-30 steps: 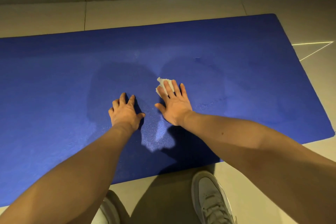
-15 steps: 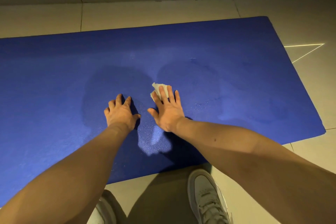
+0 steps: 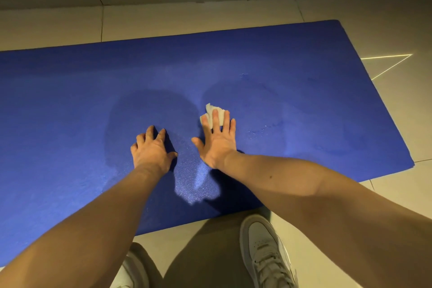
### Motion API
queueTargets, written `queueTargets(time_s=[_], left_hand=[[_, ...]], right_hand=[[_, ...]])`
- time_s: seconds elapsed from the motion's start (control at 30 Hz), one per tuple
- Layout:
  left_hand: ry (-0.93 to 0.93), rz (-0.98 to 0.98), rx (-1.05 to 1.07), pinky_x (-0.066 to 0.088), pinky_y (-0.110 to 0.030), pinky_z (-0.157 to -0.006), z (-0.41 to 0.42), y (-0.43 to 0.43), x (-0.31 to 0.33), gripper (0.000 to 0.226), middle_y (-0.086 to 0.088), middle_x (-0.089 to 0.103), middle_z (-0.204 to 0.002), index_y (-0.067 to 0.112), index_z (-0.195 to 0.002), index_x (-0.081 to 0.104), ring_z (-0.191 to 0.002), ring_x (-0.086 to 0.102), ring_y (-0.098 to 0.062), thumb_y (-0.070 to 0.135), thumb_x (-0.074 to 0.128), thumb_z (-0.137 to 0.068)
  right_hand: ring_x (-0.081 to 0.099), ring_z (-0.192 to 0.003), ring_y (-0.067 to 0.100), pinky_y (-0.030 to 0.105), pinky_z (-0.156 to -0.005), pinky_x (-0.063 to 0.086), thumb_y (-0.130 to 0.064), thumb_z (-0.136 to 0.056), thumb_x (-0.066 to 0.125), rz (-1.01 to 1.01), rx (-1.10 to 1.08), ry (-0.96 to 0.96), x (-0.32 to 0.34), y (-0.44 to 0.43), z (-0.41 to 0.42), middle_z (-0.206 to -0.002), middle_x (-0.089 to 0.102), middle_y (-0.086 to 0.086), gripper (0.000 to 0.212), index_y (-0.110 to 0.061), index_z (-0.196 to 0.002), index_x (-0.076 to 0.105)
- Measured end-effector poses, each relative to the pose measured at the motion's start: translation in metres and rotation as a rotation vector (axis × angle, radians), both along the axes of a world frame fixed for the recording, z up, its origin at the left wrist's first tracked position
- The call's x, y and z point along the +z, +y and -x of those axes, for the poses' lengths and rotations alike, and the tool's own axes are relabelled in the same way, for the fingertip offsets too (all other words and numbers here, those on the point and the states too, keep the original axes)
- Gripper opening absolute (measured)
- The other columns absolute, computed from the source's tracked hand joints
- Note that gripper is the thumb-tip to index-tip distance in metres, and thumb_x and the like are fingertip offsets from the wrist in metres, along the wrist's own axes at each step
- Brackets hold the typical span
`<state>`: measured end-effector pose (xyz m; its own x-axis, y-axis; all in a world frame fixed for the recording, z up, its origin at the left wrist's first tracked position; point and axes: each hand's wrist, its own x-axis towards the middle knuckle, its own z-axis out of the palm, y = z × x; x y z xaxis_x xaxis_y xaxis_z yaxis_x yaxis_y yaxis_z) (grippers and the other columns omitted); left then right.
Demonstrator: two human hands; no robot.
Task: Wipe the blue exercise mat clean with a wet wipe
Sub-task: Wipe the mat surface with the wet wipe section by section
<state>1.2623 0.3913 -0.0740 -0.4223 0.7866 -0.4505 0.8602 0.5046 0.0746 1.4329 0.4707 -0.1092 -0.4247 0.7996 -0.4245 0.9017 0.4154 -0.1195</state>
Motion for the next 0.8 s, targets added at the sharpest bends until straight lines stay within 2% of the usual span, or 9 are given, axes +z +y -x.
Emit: queueTargets(time_s=[0.17, 0.23, 0.3, 0.4, 0.53, 0.6, 0.7, 0.8], left_hand=[[0.004, -0.001, 0.001, 0.023, -0.046, -0.117, -0.002, -0.001, 0.001, 0.085, -0.003, 0.014, -0.164, 0.028, -0.157, 0.025, -0.144, 0.018, -0.031, 0.054, 0.067, -0.088], [0.006, 0.006, -0.005, 0.023, -0.046, -0.116, -0.003, -0.003, 0.002, 0.084, -0.003, 0.014, -0.163, 0.028, -0.157, 0.025, -0.144, 0.019, -0.031, 0.053, 0.067, -0.089], [-0.005, 0.016, -0.006, 0.024, -0.047, -0.116, -0.004, -0.005, 0.003, 0.084, -0.004, 0.013, -0.163, 0.027, -0.157, 0.025, -0.143, 0.019, -0.032, 0.051, 0.067, -0.089], [-0.009, 0.029, -0.009, 0.024, -0.047, -0.116, -0.005, -0.011, 0.006, 0.083, -0.004, 0.013, -0.163, 0.027, -0.157, 0.025, -0.143, 0.020, -0.032, 0.050, 0.068, -0.089], [-0.008, 0.041, -0.013, 0.025, -0.047, -0.117, -0.006, -0.019, 0.006, 0.083, -0.003, 0.013, -0.163, 0.027, -0.157, 0.024, -0.143, 0.020, -0.032, 0.048, 0.067, -0.090], [-0.004, 0.042, -0.013, 0.025, -0.047, -0.117, -0.007, -0.020, 0.007, 0.083, -0.003, 0.013, -0.163, 0.027, -0.157, 0.024, -0.143, 0.020, -0.032, 0.048, 0.068, -0.090], [-0.002, 0.046, -0.017, 0.025, -0.046, -0.116, -0.010, -0.021, 0.007, 0.084, -0.003, 0.013, -0.163, 0.027, -0.158, 0.023, -0.143, 0.020, -0.031, 0.049, 0.068, -0.090], [-0.002, 0.039, -0.016, 0.025, -0.046, -0.116, -0.012, -0.024, 0.008, 0.084, -0.003, 0.013, -0.163, 0.027, -0.157, 0.024, -0.143, 0.020, -0.032, 0.049, 0.067, -0.089]], right_hand=[[-0.031, -0.147, 0.048, 0.064, -0.119, -0.011, -0.068, -0.101, 0.012, -0.032, 0.212, -0.039, -0.007, -0.011, -0.002, -0.165, -0.029, 0.012, 0.075, -0.031, -0.162, -0.012], [-0.029, -0.149, 0.043, 0.062, -0.120, -0.012, -0.067, -0.102, 0.013, -0.048, 0.259, -0.036, -0.006, -0.006, -0.010, -0.166, -0.028, 0.009, 0.073, -0.033, -0.162, -0.010], [-0.027, -0.153, 0.032, 0.057, -0.123, -0.011, -0.063, -0.104, 0.015, -0.072, 0.270, -0.016, -0.004, 0.002, -0.020, -0.166, -0.030, 0.001, 0.072, -0.029, -0.163, -0.008], [-0.023, -0.154, 0.024, 0.053, -0.124, -0.010, -0.059, -0.104, 0.015, -0.101, 0.157, -0.010, -0.002, 0.016, -0.036, -0.164, -0.034, -0.007, 0.074, -0.020, -0.163, -0.007], [-0.026, -0.153, 0.031, 0.054, -0.124, -0.012, -0.062, -0.103, 0.010, -0.056, -0.082, -0.037, 0.002, 0.013, -0.035, -0.163, -0.036, 0.000, 0.078, -0.014, -0.161, -0.012], [-0.029, -0.150, 0.040, 0.058, -0.122, -0.014, -0.064, -0.102, 0.011, 0.008, -0.106, -0.035, 0.005, 0.003, -0.023, -0.165, -0.031, 0.007, 0.079, -0.017, -0.161, -0.014], [-0.033, -0.146, 0.048, 0.063, -0.119, -0.016, -0.066, -0.102, 0.014, 0.059, 0.013, -0.028, 0.005, -0.017, -0.009, -0.165, -0.029, 0.011, 0.076, -0.027, -0.162, -0.011], [-0.033, -0.147, 0.045, 0.061, -0.120, -0.015, -0.067, -0.102, 0.013, 0.034, 0.193, -0.038, 0.000, -0.029, -0.010, -0.165, -0.030, 0.010, 0.074, -0.030, -0.162, -0.011]])
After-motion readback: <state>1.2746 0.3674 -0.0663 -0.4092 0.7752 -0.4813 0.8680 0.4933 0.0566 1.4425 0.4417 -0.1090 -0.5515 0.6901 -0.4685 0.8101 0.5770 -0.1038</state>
